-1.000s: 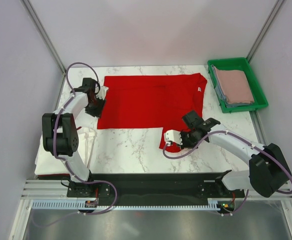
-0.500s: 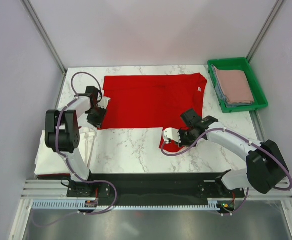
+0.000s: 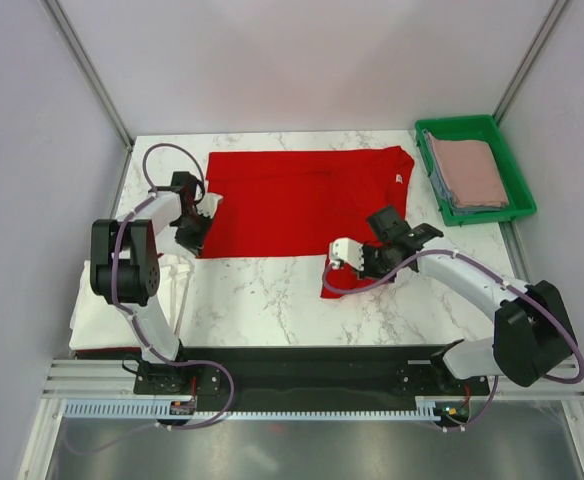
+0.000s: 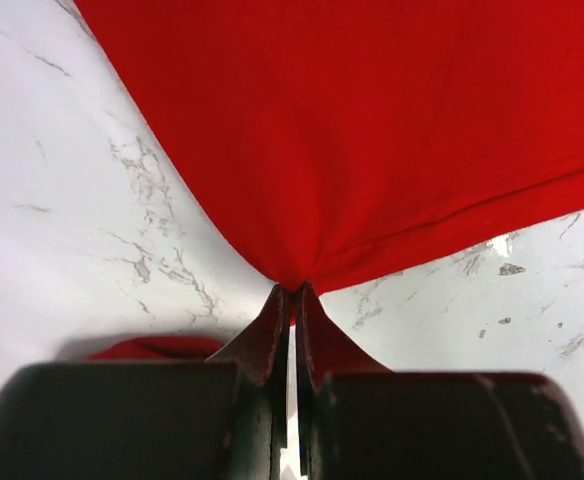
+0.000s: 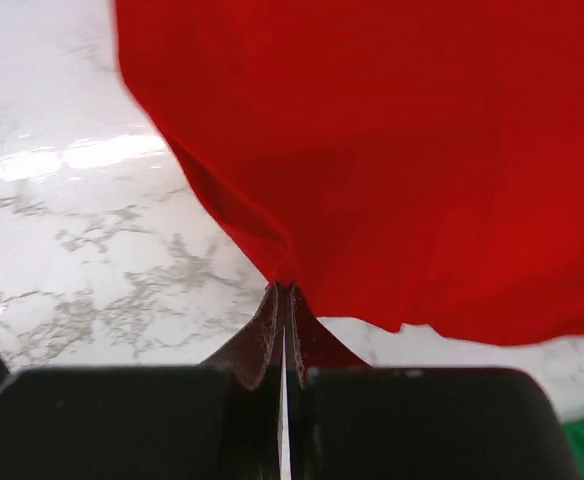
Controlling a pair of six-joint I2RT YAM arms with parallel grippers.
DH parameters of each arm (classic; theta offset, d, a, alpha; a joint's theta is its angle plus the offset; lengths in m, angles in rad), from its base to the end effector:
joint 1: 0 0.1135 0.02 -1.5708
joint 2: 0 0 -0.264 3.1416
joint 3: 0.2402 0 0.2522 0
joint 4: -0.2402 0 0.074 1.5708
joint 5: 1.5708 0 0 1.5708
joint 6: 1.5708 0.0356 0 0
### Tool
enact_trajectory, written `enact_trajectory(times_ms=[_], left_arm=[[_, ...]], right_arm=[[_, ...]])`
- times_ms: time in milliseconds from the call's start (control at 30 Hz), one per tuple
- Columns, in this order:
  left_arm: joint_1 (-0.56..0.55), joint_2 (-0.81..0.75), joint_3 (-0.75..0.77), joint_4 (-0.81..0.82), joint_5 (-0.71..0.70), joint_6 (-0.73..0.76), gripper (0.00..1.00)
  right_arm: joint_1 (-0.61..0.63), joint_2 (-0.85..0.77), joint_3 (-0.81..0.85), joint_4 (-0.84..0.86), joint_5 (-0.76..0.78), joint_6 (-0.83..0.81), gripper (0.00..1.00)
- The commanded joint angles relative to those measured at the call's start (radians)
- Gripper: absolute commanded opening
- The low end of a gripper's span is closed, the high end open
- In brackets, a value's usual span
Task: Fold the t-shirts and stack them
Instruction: Fold the tshirt
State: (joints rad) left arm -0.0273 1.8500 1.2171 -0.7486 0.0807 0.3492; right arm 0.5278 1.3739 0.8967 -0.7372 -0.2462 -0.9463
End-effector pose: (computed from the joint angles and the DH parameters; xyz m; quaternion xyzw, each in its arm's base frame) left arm 0.3462 -0.0123 0.1632 0.1899 0.9764 -0.0245 0.0996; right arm 0.2128 0.1341 0.2115 -0.6726 0.7086 0.0817 0.1972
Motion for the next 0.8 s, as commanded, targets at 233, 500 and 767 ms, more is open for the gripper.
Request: enact_trajectory(times_ms=[233,500,767], left_arm=[[0.006,-0.068,0.242,-0.103,0.045,0.054,0.02],[0.004,0.061,0.502,-0.193,0.076,0.065,0.02],[0.003,0.317,0.856,-0.304,0.087,0.096,0.02]], right_arm=[[-0.166,-0.032,0.270,0.073,0.107,0.213,0.00],[-0.230,0.108,0.433,0.145,0.183,0.230,0.00],[-0.265,0.359,0.711,0.196,0.240,0.202,0.00]])
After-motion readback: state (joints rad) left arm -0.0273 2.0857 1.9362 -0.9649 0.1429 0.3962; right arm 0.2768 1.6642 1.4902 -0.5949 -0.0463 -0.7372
